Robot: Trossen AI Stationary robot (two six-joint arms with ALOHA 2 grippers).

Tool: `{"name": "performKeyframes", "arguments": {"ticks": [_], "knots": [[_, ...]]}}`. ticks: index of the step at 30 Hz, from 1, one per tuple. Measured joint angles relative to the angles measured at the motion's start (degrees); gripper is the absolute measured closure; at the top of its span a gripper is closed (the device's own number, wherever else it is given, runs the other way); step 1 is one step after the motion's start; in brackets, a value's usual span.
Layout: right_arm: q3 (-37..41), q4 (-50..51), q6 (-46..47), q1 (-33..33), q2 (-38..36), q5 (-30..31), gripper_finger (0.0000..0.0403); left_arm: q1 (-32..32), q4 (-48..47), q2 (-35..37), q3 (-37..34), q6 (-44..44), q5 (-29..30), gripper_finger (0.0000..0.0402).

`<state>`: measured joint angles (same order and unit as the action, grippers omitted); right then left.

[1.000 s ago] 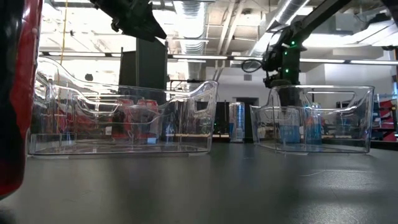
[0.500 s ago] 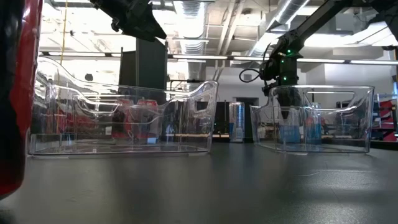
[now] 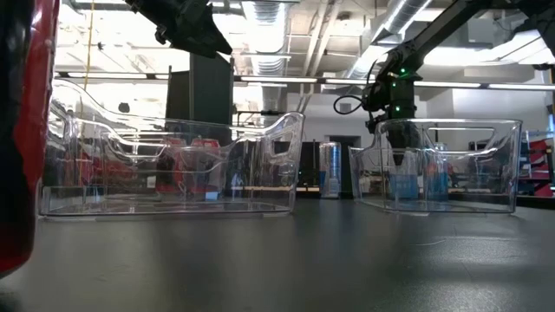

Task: Sort soda cans
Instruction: Put the top white blue soda can into the middle transparent bin

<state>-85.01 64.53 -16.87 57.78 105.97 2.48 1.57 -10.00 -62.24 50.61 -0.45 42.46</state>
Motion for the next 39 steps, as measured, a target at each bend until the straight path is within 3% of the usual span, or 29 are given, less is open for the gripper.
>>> {"name": "performKeyframes", "arguments": {"ticks": [21,39], "knots": [[0.1,2.3,0.3,-4.2,-13.3,0.5,0.0100,0.0,0.0,0.0,0.0,0.0,0.0,0.0066],[0.0,3.4,4.9,-20.2,-25.8,0.7,0.0101,0.0,0.0,0.0,0.0,-0.4,0.0,0.0066]]}}
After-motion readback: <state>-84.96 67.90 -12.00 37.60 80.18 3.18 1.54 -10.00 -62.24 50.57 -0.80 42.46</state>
